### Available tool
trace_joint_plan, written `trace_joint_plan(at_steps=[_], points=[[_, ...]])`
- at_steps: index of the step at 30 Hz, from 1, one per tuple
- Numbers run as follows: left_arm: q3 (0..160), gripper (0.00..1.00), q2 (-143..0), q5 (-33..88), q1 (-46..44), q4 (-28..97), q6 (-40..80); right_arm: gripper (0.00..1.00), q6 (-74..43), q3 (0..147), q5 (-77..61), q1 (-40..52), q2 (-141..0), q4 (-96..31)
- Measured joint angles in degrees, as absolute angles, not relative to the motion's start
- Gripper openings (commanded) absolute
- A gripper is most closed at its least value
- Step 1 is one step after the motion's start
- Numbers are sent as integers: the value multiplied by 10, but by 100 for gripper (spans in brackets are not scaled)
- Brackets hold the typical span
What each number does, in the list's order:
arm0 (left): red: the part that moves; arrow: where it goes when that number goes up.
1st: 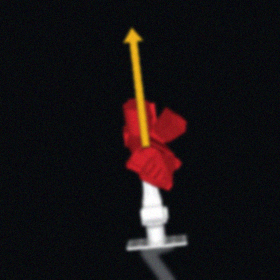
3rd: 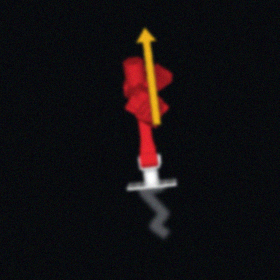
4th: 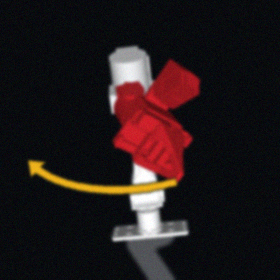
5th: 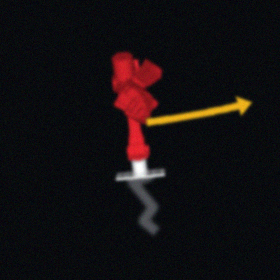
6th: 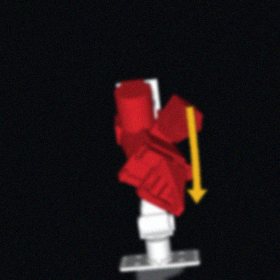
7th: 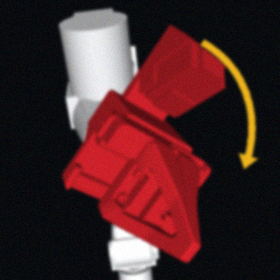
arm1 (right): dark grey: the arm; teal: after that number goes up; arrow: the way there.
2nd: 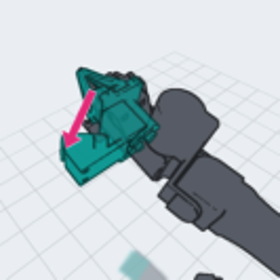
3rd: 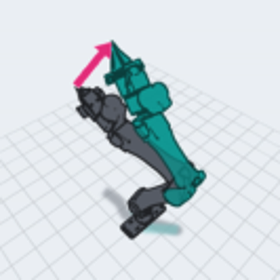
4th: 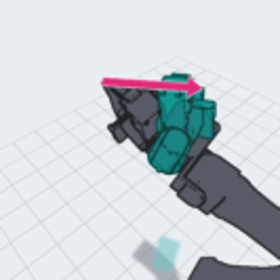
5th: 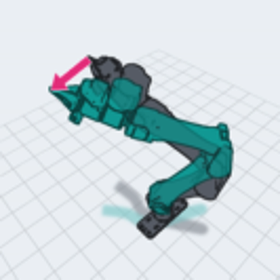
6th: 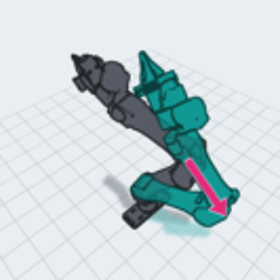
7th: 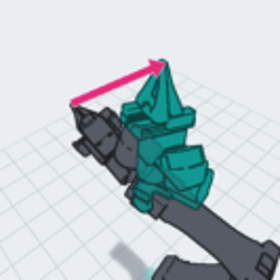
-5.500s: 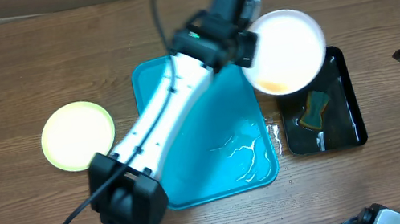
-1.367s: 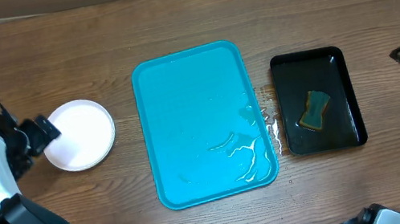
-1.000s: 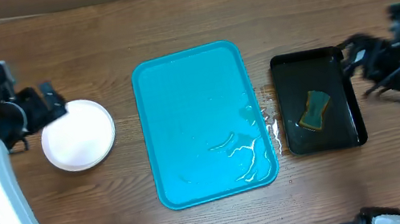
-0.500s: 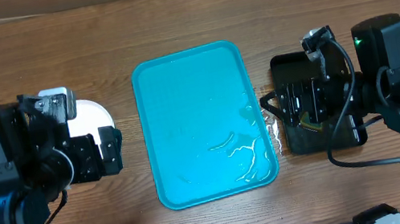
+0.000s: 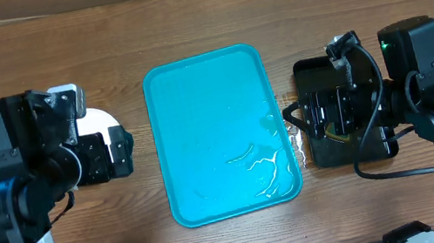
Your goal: Clean dirty plates on tray and stack at the side
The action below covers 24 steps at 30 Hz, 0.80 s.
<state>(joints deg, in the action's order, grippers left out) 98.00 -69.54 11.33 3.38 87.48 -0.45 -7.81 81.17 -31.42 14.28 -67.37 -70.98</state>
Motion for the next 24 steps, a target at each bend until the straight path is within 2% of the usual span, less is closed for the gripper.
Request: trace_joint_plan(at_steps=[2, 6, 14, 24], points=[[980, 100, -702, 113, 34, 875, -4, 100, -78, 811, -291, 145, -670, -706], [980, 100, -715, 113, 34, 875, -4, 100, -73, 785, -206, 146, -623, -594], [980, 100, -740, 112, 34, 875, -4, 100, -18, 584, -93, 128, -398, -342], [980, 100, -776, 111, 34, 873, -4, 100, 0, 337, -54, 48, -177, -283]])
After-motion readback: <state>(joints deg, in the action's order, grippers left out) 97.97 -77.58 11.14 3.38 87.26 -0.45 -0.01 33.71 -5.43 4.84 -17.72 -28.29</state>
